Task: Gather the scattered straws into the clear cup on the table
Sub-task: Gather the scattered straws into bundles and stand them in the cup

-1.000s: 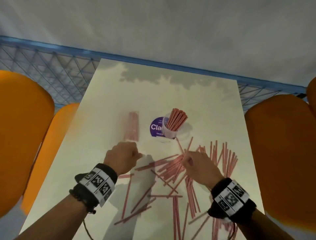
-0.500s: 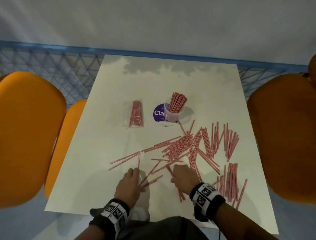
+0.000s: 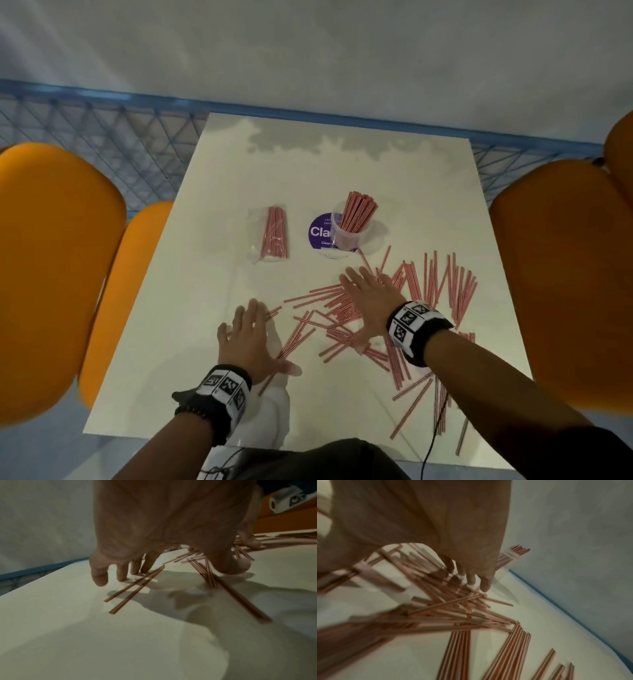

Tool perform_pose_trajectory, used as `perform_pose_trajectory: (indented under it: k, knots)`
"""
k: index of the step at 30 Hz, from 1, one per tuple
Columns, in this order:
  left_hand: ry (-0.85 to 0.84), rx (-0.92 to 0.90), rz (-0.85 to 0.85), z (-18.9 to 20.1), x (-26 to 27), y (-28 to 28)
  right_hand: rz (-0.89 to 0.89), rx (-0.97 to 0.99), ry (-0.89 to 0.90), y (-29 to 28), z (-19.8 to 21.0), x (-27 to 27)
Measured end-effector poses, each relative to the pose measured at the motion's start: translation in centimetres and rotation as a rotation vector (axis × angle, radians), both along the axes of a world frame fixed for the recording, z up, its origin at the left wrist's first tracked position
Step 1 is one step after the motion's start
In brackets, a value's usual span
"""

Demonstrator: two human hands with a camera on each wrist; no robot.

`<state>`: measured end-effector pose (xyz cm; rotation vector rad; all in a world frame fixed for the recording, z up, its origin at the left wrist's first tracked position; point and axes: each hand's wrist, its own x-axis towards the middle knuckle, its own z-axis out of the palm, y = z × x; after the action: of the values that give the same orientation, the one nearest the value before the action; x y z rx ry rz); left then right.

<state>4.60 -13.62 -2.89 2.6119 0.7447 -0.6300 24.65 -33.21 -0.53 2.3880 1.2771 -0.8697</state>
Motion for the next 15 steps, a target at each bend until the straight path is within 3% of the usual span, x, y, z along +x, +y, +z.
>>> perform_pose_trajectory:
  k: [2,7,12,15]
  knots:
    - [-0.015,0.004,-0.023,-0.4,-0.1,0.0,0.008,0.020,0.035,-0.2,-0.2,0.0]
    - [-0.278,0.002,-0.009,-1.1,-0.2,-0.5,0.049,0.364,0.020,-0.9,-1.2,-0.3]
    - [-0.285,-0.040,0.041,-1.6,-0.3,0.2,-0.020,0.359,-0.037,-2.0,-2.0,-0.9]
    - [-0.341,-0.028,0.061,-2.0,-0.3,-0.3,-0.094,0.498,0.018,-2.0,-2.6,-1.3]
